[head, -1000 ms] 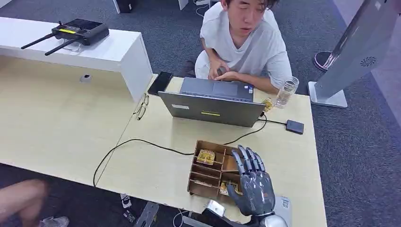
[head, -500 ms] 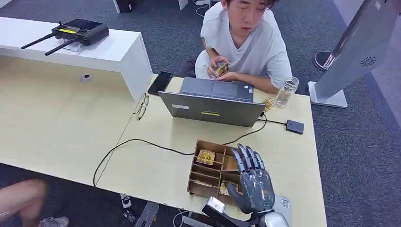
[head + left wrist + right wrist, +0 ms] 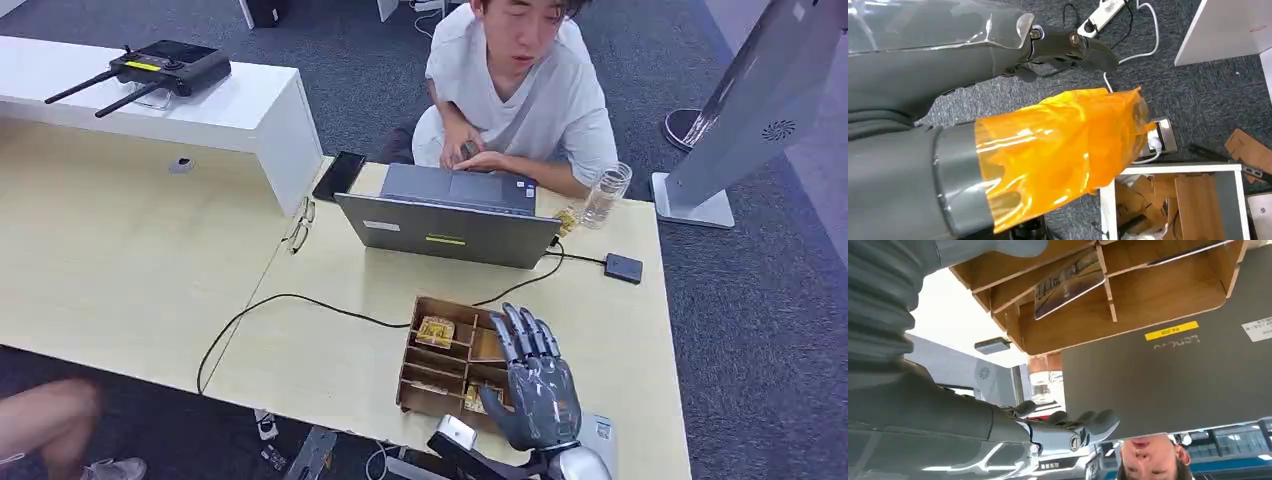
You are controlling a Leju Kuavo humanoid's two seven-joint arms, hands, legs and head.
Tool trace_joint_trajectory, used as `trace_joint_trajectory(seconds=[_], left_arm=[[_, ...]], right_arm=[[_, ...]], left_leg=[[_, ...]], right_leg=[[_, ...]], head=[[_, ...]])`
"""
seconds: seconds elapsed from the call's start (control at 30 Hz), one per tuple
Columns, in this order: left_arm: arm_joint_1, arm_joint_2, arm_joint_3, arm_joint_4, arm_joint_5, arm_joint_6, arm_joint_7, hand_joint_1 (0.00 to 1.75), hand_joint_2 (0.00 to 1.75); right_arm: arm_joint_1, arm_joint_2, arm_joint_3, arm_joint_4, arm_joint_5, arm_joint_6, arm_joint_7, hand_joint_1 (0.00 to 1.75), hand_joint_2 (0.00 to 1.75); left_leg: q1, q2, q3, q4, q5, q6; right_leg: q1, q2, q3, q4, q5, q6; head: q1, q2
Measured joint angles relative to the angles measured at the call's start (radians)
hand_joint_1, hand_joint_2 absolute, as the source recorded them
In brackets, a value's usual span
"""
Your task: Pass the card to the sensor for recognition and then transmit it.
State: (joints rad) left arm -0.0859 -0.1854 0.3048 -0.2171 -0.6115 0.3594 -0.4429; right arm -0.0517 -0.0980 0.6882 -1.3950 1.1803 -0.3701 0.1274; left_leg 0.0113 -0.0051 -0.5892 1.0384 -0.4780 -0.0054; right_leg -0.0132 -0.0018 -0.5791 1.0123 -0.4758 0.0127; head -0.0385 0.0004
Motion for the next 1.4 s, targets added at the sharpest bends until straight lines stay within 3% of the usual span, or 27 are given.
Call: trace_joint_trajectory(seconds=[0.1, 0.4, 0.77, 0.83, 1.0, 1.4], left_arm=[[0.000, 0.000, 0.000, 0.000, 0.005, 0.000, 0.000, 0.00, 0.00], [0.000, 0.000, -0.002, 0.000, 0.011, 0.003, 0.000, 0.00, 0.00], [0.000, -0.001, -0.005, 0.000, 0.008, 0.002, 0.003, 0.00, 0.00], [0.000, -0.001, -0.006, 0.000, 0.007, 0.001, 0.002, 0.00, 0.00], [0.000, -0.001, -0.012, 0.000, 0.007, 0.003, 0.000, 0.00, 0.00], [0.000, -0.001, -0.021, 0.000, 0.007, 0.000, 0.000, 0.00, 0.00]], right_arm=[[0.000, 0.000, 0.000, -0.012, -0.008, 0.022, 0.012, 0.30, 1.75], [0.000, -0.013, 0.004, -0.031, -0.019, 0.061, 0.038, 0.24, 1.75], [0.000, -0.013, 0.006, -0.013, -0.026, 0.062, 0.048, 0.31, 1.75], [-0.001, -0.013, 0.006, 0.012, -0.021, 0.056, 0.051, 0.26, 1.75], [-0.002, -0.011, 0.006, 0.042, -0.018, 0.035, 0.051, 0.52, 1.75], [-0.007, 0.001, 0.006, 0.087, -0.015, 0.018, 0.049, 0.58, 1.75]], left_leg=[[0.000, 0.000, 0.000, 0.000, 0.000, 0.000], [0.000, 0.000, 0.000, 0.000, 0.000, 0.000], [0.000, 0.000, 0.000, 0.000, 0.000, 0.000], [0.000, 0.000, 0.000, 0.000, 0.000, 0.000], [0.000, 0.000, 0.000, 0.000, 0.000, 0.000], [0.000, 0.000, 0.000, 0.000, 0.000, 0.000]], right_leg=[[0.000, 0.000, 0.000, 0.000, 0.000, 0.000], [0.000, 0.000, 0.000, 0.000, 0.000, 0.000], [0.000, 0.000, 0.000, 0.000, 0.000, 0.000], [0.000, 0.000, 0.000, 0.000, 0.000, 0.000], [0.000, 0.000, 0.000, 0.000, 0.000, 0.000], [0.000, 0.000, 0.000, 0.000, 0.000, 0.000]], head=[[0.000, 0.000], [0.000, 0.000], [0.000, 0.000], [0.000, 0.000], [0.000, 0.000], [0.000, 0.000]])
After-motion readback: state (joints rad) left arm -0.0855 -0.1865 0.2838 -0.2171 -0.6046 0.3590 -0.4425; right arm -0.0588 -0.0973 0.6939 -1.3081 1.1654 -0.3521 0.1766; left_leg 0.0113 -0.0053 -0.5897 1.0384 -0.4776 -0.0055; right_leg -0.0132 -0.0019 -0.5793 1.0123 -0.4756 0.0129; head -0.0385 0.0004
